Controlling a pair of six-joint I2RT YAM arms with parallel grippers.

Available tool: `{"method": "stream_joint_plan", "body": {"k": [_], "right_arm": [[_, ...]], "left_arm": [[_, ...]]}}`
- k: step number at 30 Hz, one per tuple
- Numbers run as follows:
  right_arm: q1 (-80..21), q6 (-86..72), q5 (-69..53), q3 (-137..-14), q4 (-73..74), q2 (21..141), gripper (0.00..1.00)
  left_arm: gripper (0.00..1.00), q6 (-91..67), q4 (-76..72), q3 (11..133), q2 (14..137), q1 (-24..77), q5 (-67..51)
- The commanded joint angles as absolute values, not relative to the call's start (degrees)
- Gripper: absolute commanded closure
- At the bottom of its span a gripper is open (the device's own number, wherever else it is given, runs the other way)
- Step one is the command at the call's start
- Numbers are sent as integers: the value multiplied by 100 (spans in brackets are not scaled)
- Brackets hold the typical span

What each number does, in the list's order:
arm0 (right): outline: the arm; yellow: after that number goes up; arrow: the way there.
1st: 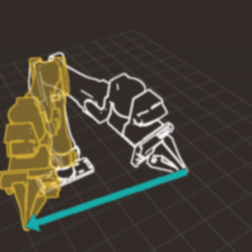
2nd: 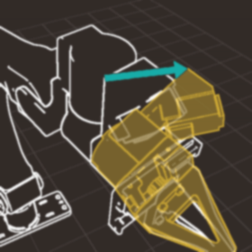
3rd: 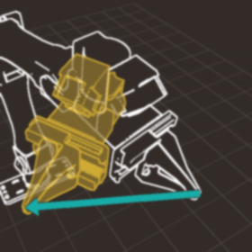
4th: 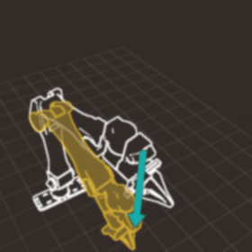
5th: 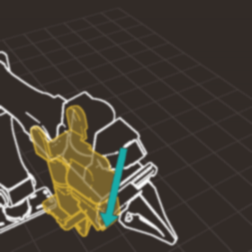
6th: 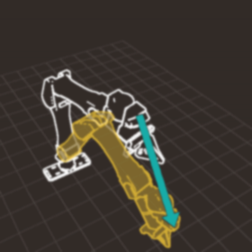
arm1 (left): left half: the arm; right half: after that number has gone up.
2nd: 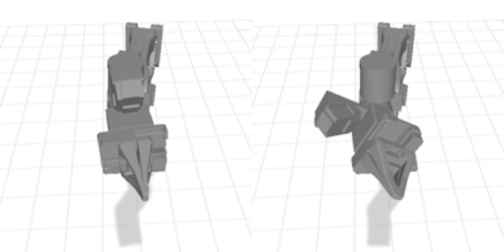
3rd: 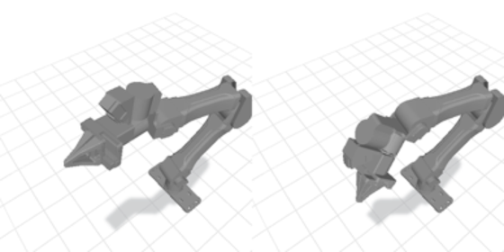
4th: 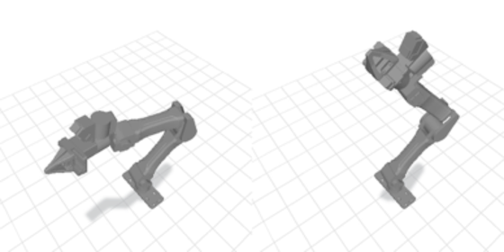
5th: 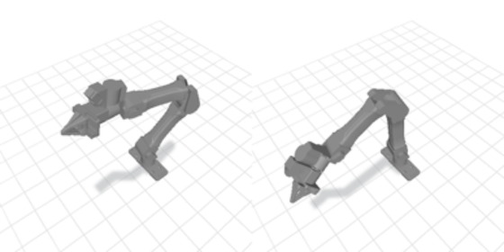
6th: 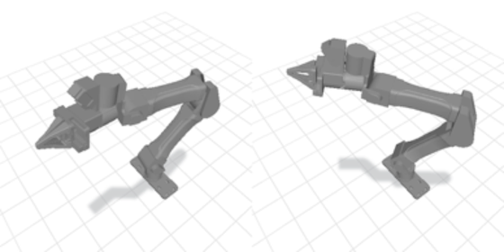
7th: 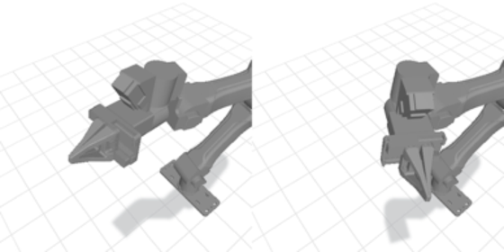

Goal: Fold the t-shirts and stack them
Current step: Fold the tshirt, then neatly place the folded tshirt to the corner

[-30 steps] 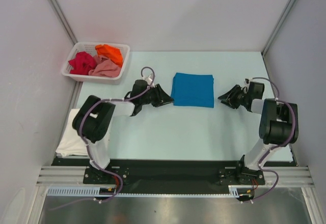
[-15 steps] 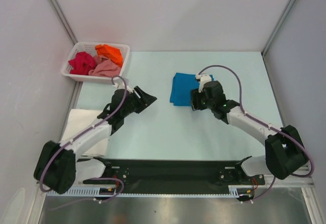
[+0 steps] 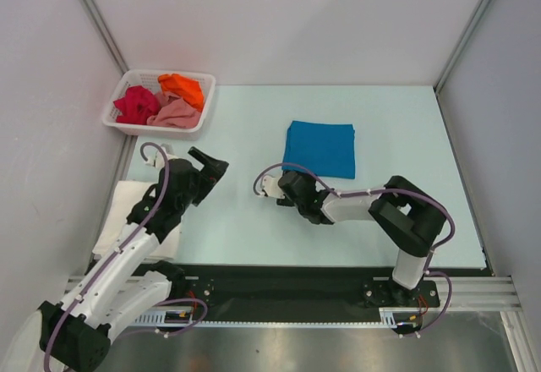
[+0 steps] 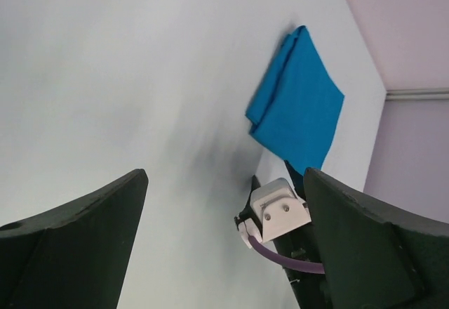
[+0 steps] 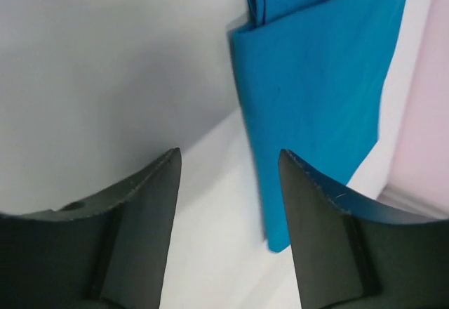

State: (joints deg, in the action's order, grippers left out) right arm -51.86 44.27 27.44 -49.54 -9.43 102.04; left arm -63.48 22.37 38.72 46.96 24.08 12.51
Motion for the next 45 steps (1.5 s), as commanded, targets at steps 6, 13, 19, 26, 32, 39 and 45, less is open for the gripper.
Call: {"method": "stream_joint_plan", "body": {"k": [6,13,19,26,32,39,45], "right_arm": [[-4940,5625,2172,-5598,-739,10889,48],[-4588,6056,1714,-6106,-326,11373,63],[-4386,5924,1609,-6451,-18,11408,100],[-4201,5783,1231,-6328,62,10637,100],[-4017,5757,862,-6179,123,10100,100],[-3771,5634,528,-5986,88,9757,100],[-3630,5546,273,-5906,70,9501,100]], "left_arm": [[0,-6074,3357,4412,4667,2004,1090],[0,-5678,3858,5044,5115,1723,985],[0,-5423,3553,5203,5852,1679,441],[0,-5580,2262,5107,6958,1688,-650],[0,-6037,696,5141,8205,1696,-1203],[0,-6941,-851,5940,10211,1766,-2108],[0,-7541,-1486,7047,11521,2152,-2250]]}}
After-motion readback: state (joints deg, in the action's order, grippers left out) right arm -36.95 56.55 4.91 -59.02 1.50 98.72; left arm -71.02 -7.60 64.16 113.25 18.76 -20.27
